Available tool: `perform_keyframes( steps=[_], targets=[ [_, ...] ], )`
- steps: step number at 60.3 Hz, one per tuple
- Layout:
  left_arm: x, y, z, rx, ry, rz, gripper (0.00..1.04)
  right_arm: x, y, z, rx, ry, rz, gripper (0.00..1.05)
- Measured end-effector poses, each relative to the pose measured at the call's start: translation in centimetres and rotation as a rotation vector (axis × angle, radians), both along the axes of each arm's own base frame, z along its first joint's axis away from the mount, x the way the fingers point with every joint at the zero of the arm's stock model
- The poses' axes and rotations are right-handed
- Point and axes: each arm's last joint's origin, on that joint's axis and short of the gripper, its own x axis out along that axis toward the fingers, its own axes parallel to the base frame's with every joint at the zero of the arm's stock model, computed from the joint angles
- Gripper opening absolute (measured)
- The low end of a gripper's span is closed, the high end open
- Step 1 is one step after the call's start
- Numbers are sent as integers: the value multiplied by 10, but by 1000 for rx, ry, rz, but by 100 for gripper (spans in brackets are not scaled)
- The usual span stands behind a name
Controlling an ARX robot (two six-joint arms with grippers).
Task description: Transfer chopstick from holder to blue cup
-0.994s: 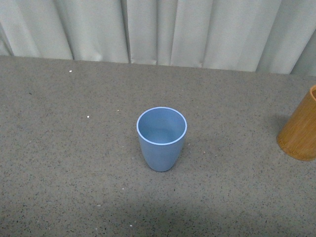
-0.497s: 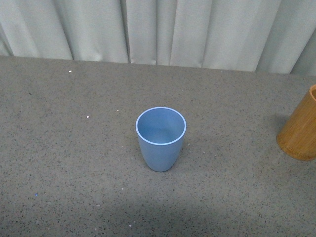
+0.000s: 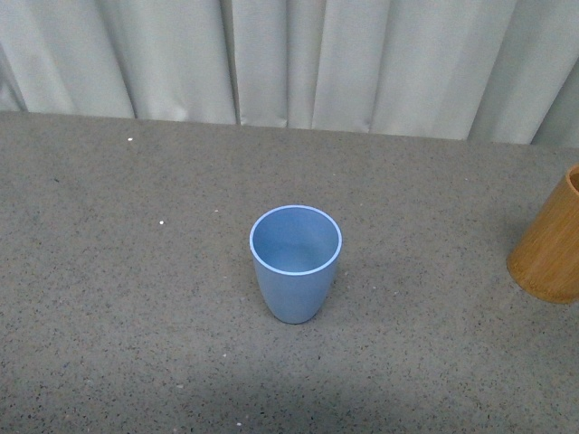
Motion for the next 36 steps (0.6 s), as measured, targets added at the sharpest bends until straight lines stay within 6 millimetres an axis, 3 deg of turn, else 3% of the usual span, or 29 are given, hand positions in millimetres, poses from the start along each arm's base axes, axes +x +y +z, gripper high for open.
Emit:
perform_keyframes(
  steps=[9,20,36],
  targets=[
    [0,0,0,0,0,0,98,-2,-6,-9,15,23,-14,95],
    [0,0,0,0,0,0,98,9,-3,-35,77,79,11,95],
    [0,0,0,0,0,0,98,31,-4,-38,80,73,21,95]
  ],
)
